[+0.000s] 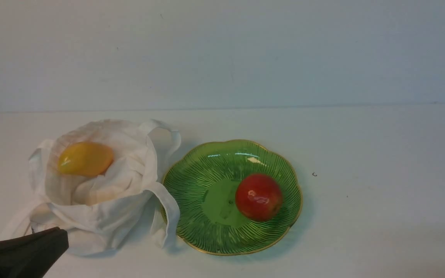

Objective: Take the fruit out of the cloth bag on the white table and place them on a plate.

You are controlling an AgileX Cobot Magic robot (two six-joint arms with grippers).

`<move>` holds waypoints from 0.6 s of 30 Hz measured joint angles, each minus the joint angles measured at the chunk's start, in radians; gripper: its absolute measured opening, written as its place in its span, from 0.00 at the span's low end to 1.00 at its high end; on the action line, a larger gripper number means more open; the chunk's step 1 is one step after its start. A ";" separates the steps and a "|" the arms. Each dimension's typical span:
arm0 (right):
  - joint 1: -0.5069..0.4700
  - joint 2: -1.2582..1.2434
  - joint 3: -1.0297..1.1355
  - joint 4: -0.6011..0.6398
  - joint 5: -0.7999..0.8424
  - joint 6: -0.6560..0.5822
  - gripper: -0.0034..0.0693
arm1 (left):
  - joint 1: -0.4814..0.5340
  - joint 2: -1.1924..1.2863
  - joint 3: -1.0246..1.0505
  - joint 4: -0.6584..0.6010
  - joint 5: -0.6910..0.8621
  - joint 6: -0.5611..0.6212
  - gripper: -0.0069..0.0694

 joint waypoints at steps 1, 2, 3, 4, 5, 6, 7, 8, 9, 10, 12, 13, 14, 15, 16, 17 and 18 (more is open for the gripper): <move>0.000 0.000 0.000 0.000 0.000 0.000 0.03 | 0.000 0.000 0.000 0.000 0.004 0.000 0.08; 0.000 0.000 0.000 0.000 0.000 0.000 0.03 | 0.000 0.000 0.000 0.000 0.004 0.000 0.08; 0.000 0.000 0.000 0.000 0.000 0.000 0.03 | 0.000 0.000 0.000 0.000 0.005 0.000 0.08; 0.000 0.000 0.000 0.000 0.000 0.000 0.03 | 0.000 0.000 0.000 0.000 0.005 0.000 0.08; 0.000 0.000 0.000 0.000 0.000 0.000 0.03 | 0.000 0.000 0.000 0.000 0.005 0.000 0.08; 0.000 0.000 0.000 0.000 0.000 0.000 0.03 | 0.000 0.000 0.000 0.000 0.005 0.000 0.08; 0.000 0.000 0.000 0.000 0.000 0.000 0.03 | 0.000 0.000 0.000 0.000 0.005 0.000 0.08; 0.000 0.000 0.000 0.000 0.000 0.000 0.03 | 0.000 0.000 0.000 0.000 0.005 0.000 0.08; 0.000 0.000 0.000 0.000 0.000 0.000 0.03 | 0.000 0.000 0.000 0.000 0.007 0.000 0.08; 0.000 0.000 0.000 0.000 0.000 0.000 0.03 | 0.000 0.000 0.002 0.000 0.018 0.010 0.08; 0.000 0.000 0.000 0.000 0.000 0.000 0.03 | 0.003 -0.001 0.011 0.000 0.022 0.036 0.08; 0.000 0.000 0.000 0.000 0.000 0.000 0.03 | 0.011 -0.005 0.021 0.000 0.023 0.060 0.08; 0.000 0.000 0.000 0.000 0.000 0.000 0.03 | 0.039 -0.017 0.041 -0.010 0.023 0.097 0.08; 0.000 0.000 0.000 0.000 0.000 0.000 0.03 | 0.048 -0.021 0.048 -0.012 0.023 0.101 0.08; 0.000 0.000 0.000 0.000 0.000 0.000 0.03 | 0.070 -0.029 0.063 -0.024 0.022 0.116 0.08; 0.000 0.000 0.000 0.000 0.000 0.000 0.03 | 0.109 -0.045 0.090 -0.042 0.022 0.139 0.08; 0.000 0.000 0.000 0.000 0.000 0.000 0.03 | 0.147 -0.063 0.104 -0.058 0.023 0.153 0.08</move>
